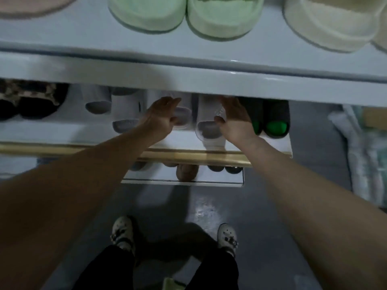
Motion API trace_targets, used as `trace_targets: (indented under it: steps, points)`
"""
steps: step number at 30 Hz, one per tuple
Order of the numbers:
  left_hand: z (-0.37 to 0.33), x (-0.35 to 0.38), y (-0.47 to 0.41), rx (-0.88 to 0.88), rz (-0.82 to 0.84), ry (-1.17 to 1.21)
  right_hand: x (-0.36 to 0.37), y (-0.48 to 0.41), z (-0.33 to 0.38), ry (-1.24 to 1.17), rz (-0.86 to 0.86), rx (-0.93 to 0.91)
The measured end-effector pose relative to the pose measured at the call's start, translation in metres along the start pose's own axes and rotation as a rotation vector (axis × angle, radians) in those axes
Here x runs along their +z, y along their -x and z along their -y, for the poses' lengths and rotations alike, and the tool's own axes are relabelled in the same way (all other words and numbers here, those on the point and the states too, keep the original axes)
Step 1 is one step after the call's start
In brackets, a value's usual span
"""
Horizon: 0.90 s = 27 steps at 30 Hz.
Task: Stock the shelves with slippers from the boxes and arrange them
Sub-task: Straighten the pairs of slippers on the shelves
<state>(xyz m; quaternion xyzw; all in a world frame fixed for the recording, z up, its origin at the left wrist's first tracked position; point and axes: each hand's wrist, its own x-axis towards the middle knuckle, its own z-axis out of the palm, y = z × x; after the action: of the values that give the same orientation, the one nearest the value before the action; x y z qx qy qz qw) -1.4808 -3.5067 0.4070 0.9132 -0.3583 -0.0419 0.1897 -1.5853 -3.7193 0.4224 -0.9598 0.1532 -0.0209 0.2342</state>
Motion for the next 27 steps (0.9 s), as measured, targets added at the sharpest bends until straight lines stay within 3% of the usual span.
trace_targets:
  steps: [5, 12, 15, 19, 24, 27]
  points:
    - [0.040, 0.007, -0.005, 0.166, -0.017, -0.029, 0.033, 0.008, 0.019, 0.003, -0.141, 0.144]
    - [0.068, 0.030, -0.014, 0.149, -0.008, -0.009, 0.064, 0.026, 0.018, 0.017, -0.167, 0.264]
    - [0.068, 0.031, -0.030, 0.150, -0.095, 0.084, 0.063, 0.021, 0.007, 0.022, -0.258, 0.241]
    - [0.079, 0.026, -0.060, 0.234, -0.063, 0.016, 0.065, 0.002, -0.003, 0.052, -0.423, 0.215]
    - [0.090, 0.035, -0.093, 0.316, 0.026, -0.044, 0.077, -0.026, -0.003, 0.073, -0.350, 0.214]
    - [0.086, 0.044, -0.103, 0.302, 0.042, -0.029, 0.083, -0.034, -0.002, 0.082, -0.406, 0.209]
